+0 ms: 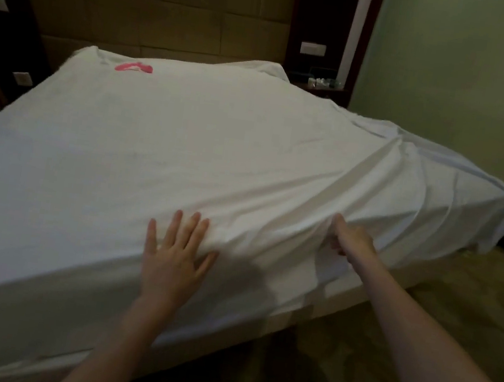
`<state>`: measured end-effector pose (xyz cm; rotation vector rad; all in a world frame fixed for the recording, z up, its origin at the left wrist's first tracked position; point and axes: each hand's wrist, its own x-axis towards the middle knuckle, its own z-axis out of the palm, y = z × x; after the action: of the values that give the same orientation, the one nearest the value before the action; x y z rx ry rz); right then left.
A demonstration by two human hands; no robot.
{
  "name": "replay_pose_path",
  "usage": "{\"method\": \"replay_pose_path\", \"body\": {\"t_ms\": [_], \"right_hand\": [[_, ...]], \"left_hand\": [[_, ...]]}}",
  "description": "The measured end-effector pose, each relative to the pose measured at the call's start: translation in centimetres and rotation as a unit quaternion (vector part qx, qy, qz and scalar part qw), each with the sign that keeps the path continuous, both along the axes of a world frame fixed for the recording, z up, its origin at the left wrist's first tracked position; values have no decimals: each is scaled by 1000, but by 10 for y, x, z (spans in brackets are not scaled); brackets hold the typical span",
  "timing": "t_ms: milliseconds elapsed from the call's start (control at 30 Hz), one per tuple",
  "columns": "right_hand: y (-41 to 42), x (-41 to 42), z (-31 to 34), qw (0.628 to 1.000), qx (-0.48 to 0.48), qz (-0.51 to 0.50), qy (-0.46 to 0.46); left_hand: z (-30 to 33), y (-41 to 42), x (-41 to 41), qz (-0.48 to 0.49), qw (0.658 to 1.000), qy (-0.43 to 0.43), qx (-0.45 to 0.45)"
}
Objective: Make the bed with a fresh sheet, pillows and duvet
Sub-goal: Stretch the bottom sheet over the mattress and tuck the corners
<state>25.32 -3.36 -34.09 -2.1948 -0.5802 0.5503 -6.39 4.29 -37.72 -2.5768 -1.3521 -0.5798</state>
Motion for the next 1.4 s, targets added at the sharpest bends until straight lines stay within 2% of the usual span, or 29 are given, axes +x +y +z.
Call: {"method": "replay_pose_path", "body": {"t_ms": [133, 267, 400, 567, 667, 800, 867, 1000, 1067, 1133, 1200, 1300, 1400], "right_hand": [[14, 40, -12, 1000, -2, 15, 1], [12, 45, -26, 997, 57, 38, -45], [6, 55, -33, 988, 118, 95, -41], [-16, 68, -36, 978, 108, 149, -95], [-34, 72, -43, 980, 109, 153, -71], [-15, 74, -60, 980, 75, 183, 1], [-1, 81, -68, 974, 72, 215, 24], [-9, 115, -82, 958, 40, 280, 39], [-23, 147, -86, 974, 61, 217, 36], [-33, 185, -80, 989, 110, 85, 42], [-36, 219, -66, 987, 150, 11, 55], [-30, 254, -41, 986, 140, 24, 87], [-24, 265, -35, 991, 115, 73, -5]], "left_hand": [[-2, 2, 0, 47, 999, 12, -6], [0, -6, 19, 107, 994, -33, -7], [7, -22, 53, 183, 979, -83, -35], [16, -29, 78, 253, 959, -93, -84], [21, -28, 97, 246, 960, -114, -77], [16, -37, 148, 150, 981, -67, -100], [10, -39, 165, 169, 980, -39, -102], [12, -30, 166, 208, 966, -41, -147], [18, -31, 170, 215, 964, -38, -150], [20, -33, 179, 232, 961, -40, -147], [21, -34, 187, 249, 956, -52, -146], [25, -33, 193, 268, 950, -60, -150], [28, -37, 197, 272, 946, -54, -170]]}}
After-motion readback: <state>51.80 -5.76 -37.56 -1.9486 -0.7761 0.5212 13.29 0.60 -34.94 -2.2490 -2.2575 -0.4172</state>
